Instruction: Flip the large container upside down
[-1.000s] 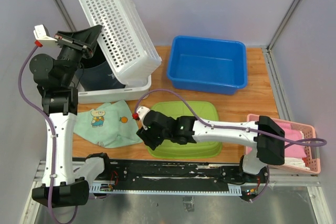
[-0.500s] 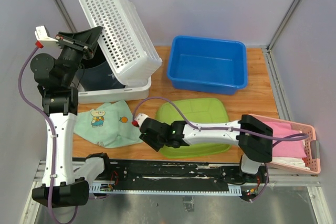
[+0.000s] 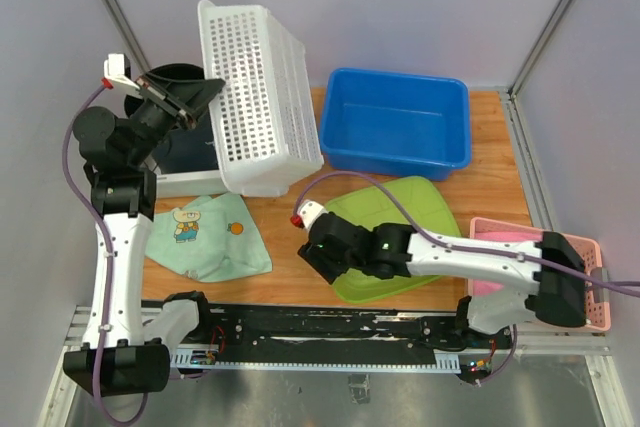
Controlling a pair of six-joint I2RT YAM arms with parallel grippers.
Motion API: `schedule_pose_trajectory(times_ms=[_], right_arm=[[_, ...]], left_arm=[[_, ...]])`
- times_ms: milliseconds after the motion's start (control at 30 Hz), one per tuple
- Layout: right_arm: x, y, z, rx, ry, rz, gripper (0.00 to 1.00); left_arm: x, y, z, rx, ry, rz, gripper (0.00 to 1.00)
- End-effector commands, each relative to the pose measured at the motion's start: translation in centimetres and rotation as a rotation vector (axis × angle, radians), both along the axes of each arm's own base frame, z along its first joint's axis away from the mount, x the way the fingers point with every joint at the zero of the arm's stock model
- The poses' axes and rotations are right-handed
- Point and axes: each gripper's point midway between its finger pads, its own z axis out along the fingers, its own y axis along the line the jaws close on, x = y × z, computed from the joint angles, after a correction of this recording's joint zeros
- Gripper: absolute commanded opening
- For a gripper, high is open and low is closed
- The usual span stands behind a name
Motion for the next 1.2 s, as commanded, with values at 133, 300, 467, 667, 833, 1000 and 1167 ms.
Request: schedule_pose_trajectory(times_ms=[133,300,467,667,833,1000,1167], right_arm=[[0.7,-6.2,6.7,0.17,-0.09,-0.159,0.67],[1.4,-11.5,10.1,0.273,-0.18,-0.309,0.69],[4.6,-16.2,13.2,0.287,-0.22,-0.537,0.72],[7.1,-17.6,12.6,0.317,-0.004,-0.698,0.73],[8.7,-18.2,11.3,0.333,0.046,-0.755,0.74],[9.9,-17.8,11.1,0.346,0.057,-0.762,0.73],[10.3,-17.3,10.8,0.342,0.07,-0.745,0.73]], left_arm=[[-7.0,-3.7,-2.9,0.082,-0.046,-0.258,0.0],[-8.5,-4.2,-4.3,0.065,-0.018,-0.284,0.0],[-9.6,-4.2,-7.2,0.008,0.073,-0.266,0.0],[-11.8,-4.1,-11.4,-0.033,0.221,-0.241,0.0],[-14.1,-3.9,-14.3,-0.14,0.32,-0.216,0.0],[-14.9,-3.3,-17.4,-0.209,0.439,-0.152,0.0],[-14.7,-2.3,-20.9,-0.226,0.57,-0.057,0.0]])
